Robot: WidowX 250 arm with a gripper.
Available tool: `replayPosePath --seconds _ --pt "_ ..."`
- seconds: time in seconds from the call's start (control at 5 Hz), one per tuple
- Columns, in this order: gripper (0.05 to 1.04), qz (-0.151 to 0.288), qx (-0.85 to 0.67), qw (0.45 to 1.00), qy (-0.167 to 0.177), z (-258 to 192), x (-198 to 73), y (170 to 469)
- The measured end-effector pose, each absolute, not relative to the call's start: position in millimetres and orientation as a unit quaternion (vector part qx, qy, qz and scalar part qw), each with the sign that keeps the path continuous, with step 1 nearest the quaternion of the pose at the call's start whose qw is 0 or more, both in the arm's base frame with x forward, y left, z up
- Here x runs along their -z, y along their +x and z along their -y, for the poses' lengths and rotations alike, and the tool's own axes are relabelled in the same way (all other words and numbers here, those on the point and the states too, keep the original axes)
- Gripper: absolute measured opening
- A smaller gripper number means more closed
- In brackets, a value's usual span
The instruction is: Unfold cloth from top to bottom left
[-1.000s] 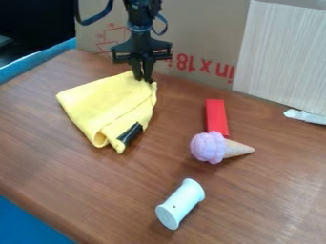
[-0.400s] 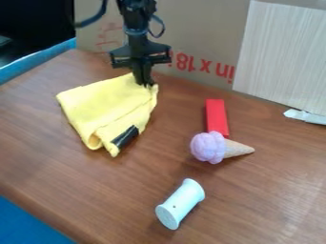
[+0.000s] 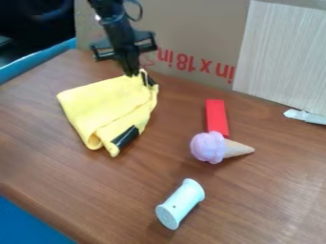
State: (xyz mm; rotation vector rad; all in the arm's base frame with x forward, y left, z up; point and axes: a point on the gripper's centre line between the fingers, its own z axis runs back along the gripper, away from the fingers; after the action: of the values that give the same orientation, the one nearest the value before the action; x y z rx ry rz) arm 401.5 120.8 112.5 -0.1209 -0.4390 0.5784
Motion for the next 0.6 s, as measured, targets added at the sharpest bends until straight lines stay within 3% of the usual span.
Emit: replayPosePath --seconds 0.2,0.4,0.6 --pt "0.063 0.231 -0.262 0.934 -0.075 -125 -122 381" --pt "0.194 0.222 -0.253 0.939 -0.071 -126 -118 370" --pt "0.463 0.223 -0.262 0.937 -0.066 -127 -119 371"
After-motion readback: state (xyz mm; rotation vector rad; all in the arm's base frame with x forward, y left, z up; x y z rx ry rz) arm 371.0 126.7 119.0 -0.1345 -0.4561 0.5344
